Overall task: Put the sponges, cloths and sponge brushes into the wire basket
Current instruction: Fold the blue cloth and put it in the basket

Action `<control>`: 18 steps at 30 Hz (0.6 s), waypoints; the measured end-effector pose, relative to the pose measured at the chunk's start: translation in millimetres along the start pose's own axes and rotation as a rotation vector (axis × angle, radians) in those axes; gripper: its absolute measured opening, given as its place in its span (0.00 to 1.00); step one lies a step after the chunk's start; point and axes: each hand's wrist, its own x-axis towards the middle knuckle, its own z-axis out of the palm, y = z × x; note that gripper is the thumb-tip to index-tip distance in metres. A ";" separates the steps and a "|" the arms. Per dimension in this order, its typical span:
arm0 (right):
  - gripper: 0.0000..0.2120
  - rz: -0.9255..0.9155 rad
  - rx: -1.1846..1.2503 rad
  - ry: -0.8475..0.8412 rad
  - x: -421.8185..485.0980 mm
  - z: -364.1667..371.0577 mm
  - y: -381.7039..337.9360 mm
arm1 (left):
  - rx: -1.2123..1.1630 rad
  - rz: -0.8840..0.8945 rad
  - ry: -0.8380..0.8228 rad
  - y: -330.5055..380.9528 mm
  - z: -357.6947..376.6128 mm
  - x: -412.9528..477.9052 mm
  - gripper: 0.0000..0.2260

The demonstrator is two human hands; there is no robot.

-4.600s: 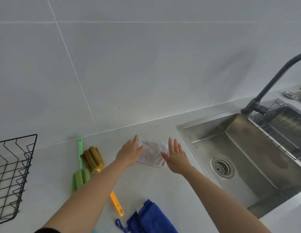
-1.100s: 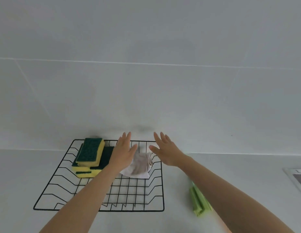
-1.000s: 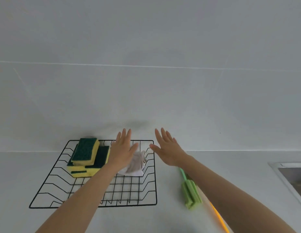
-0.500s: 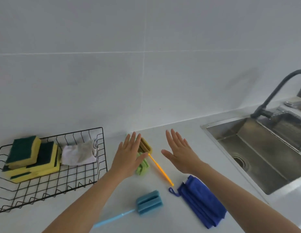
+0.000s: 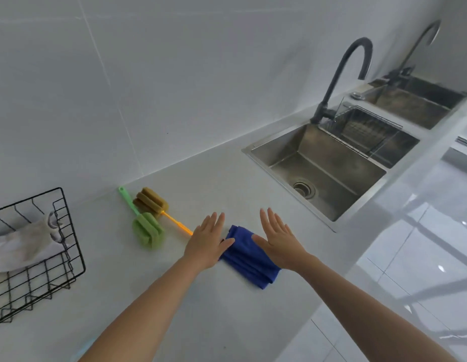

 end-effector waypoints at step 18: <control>0.23 0.255 0.066 -0.067 24.0 58.3 49.8 | -0.118 -0.144 -0.119 24.1 34.1 59.8 0.33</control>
